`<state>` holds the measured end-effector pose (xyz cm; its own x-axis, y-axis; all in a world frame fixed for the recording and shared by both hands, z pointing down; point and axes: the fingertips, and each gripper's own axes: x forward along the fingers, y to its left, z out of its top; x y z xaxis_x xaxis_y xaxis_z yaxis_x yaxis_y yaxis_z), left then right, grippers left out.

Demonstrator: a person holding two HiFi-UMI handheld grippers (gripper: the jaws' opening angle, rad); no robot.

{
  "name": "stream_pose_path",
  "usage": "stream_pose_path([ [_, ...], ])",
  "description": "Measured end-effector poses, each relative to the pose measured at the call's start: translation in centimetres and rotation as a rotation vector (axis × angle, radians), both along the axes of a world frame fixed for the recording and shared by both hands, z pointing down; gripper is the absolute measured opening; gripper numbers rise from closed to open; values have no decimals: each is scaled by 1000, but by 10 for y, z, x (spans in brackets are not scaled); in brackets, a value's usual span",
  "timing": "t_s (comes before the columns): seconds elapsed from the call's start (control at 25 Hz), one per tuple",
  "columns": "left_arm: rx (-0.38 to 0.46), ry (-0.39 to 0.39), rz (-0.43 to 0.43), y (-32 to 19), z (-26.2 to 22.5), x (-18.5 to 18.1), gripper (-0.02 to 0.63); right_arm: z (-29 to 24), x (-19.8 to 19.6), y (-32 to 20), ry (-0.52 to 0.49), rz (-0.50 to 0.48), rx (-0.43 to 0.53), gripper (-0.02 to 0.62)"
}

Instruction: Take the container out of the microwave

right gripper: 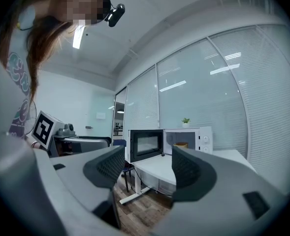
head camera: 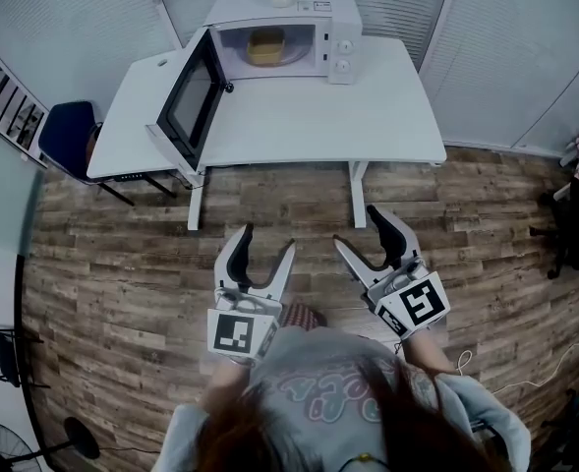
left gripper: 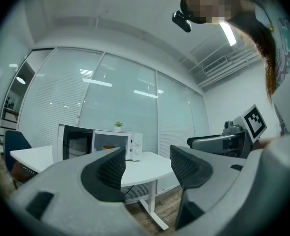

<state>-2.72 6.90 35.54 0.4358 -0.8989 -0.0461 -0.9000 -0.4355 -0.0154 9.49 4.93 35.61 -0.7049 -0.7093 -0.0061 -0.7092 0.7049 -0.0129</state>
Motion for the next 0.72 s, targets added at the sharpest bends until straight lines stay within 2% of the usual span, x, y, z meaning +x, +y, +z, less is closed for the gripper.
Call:
stream_pose_path([
  [0.4,-26,-6,-34,-10,7,-12,261,4,-7,-14,-5,-12,-5,285],
  [0.72,-21,-8,-48,-43,7,-21,261,4,-14,-47,9,-16,5,287],
])
